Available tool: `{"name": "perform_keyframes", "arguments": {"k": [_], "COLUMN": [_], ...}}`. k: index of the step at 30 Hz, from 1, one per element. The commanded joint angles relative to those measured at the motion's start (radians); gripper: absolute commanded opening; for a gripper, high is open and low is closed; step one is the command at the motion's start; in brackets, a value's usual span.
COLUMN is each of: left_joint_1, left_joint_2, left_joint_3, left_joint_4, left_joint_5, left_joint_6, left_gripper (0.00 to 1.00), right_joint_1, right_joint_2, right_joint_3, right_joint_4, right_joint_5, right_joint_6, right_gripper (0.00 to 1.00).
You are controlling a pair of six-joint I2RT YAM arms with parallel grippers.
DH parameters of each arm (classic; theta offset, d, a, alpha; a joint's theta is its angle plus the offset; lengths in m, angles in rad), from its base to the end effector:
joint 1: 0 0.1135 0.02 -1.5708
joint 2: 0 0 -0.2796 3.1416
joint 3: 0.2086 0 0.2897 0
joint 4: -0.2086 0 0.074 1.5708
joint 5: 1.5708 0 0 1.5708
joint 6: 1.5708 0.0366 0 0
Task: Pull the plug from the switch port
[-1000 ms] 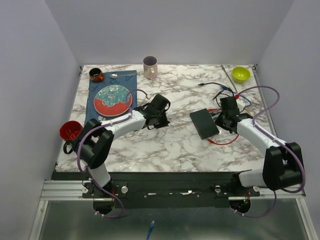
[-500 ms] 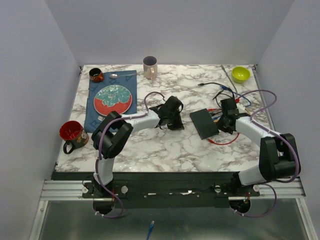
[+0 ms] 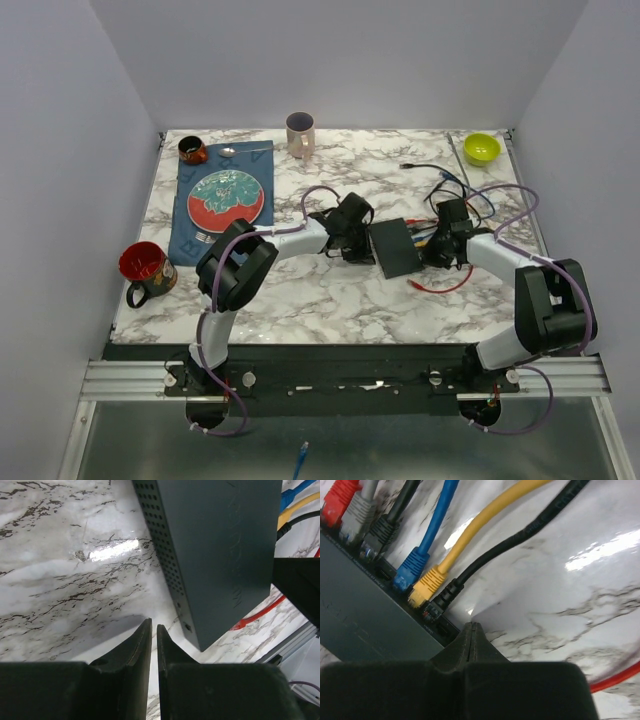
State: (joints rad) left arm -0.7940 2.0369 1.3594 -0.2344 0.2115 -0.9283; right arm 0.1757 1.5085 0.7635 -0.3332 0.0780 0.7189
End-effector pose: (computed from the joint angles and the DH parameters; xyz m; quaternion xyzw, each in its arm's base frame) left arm 0.3249 -0.3415 0.1456 -0.0291 0.9411 -0.3091 0.1338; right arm 0.2997 0.0503 0.1472 0.2691 0.9310 0.0713 0.2360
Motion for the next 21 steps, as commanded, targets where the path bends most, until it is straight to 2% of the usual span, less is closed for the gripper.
{"name": "perform_keyframes", "arguments": {"k": [1,7,12,18,21], "left_joint_1": [-0.005,0.025,0.1,0.19,0.228], "left_joint_2": [-0.009,-0.041,-0.081,-0.121,-0.165], "left_joint_3": [0.01,-0.008,-0.032,-0.008,0.007], "left_joint_4": [-0.045,-0.063,-0.063,-0.086,-0.114], "left_joint_5": [0.049,0.035,0.031,0.012,-0.053], "left_joint_6": [0.026,0.028,0.025,0.04,0.054], "left_gripper": [0.2,0.2,0.21,0.21,0.21], "right_joint_1": [0.074,0.214,0.3,0.343,0.344], "right_joint_2": [-0.033,-0.013,0.022,0.058,0.049], "right_joint_3": [-0.015,0.045,0.083,0.14,0.172], "right_joint_4": [0.031,0.04,0.048,0.053,0.03], "right_joint_5": [-0.158,-0.188,-0.219,-0.238,-0.195], "right_joint_6": [0.059,0.12,0.158,0.146,0.125], "right_gripper": [0.01,0.01,0.01,0.01,0.01]}}
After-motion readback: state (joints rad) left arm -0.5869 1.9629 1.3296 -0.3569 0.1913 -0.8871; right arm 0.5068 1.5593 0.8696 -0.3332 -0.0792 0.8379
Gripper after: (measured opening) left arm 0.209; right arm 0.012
